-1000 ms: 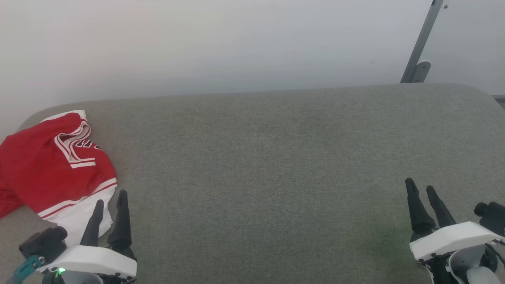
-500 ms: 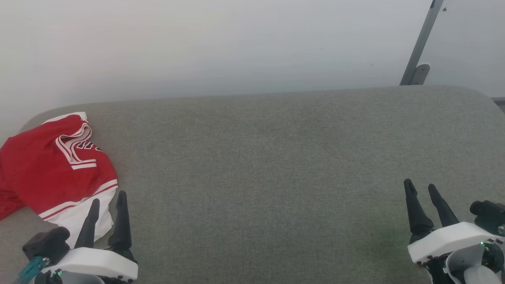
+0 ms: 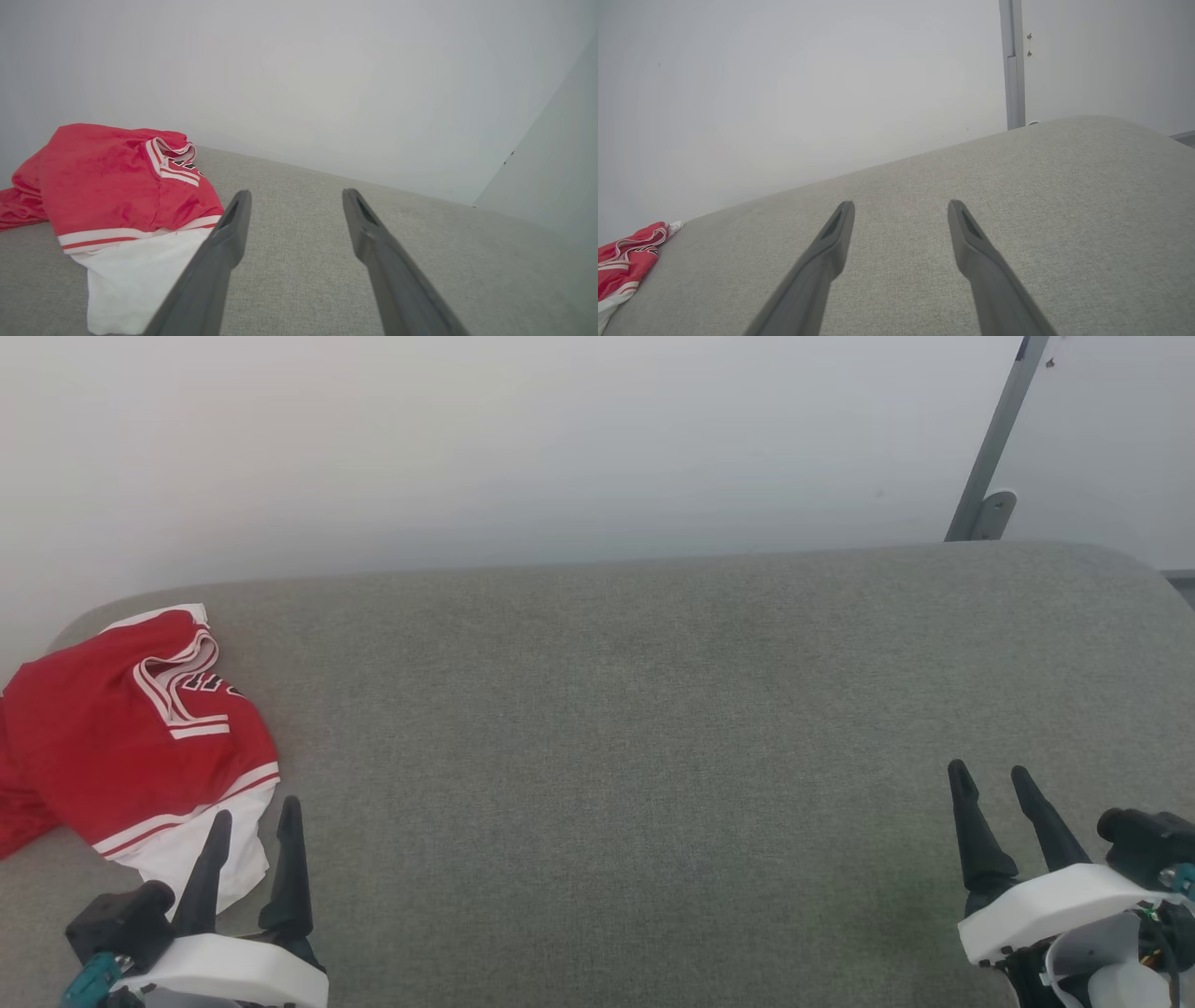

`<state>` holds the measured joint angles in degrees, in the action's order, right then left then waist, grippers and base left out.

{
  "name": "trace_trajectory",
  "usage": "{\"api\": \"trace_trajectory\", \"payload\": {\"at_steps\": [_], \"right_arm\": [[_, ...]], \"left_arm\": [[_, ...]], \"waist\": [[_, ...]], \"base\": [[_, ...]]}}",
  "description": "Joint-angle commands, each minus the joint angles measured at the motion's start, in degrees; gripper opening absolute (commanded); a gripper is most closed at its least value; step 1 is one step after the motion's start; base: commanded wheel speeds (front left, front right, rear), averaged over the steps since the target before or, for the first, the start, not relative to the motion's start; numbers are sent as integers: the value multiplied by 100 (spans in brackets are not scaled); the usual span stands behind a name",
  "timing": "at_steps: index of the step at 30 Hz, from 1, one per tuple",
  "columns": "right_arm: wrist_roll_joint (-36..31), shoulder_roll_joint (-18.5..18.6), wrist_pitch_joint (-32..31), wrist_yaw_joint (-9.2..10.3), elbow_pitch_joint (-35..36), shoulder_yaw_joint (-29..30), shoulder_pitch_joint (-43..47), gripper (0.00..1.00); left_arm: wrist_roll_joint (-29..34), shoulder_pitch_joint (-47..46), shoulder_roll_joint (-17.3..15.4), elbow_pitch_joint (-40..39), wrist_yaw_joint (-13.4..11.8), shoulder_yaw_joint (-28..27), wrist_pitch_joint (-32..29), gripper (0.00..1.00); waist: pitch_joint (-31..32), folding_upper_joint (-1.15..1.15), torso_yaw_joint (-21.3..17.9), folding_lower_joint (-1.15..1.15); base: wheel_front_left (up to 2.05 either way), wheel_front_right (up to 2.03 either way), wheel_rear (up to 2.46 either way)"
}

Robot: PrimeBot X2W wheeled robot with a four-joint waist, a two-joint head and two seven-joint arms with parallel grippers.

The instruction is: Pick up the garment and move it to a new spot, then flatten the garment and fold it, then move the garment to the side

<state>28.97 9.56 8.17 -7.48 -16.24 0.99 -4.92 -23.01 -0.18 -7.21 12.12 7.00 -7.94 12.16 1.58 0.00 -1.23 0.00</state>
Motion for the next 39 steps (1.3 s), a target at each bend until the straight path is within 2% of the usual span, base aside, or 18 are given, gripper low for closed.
{"api": "trace_trajectory", "payload": {"at_steps": [1,25,39], "right_arm": [[-181,36,70,-2,61,-18,-19,100],[-1003,88,225,-1,91,-88,16,100],[-1054,54,253,-1,43,-33,-13,100]], "left_arm": [[208,59,-13,-64,23,-33,67,100],[1058,118,-35,-39,41,-71,310,100],[937,61,-53,15,50,-33,308,100]], "waist": [[2,0,-4,0],[21,0,-36,0],[21,0,-50,0]], "base": [[0,0,0],[0,0,0],[0,0,0]]}}
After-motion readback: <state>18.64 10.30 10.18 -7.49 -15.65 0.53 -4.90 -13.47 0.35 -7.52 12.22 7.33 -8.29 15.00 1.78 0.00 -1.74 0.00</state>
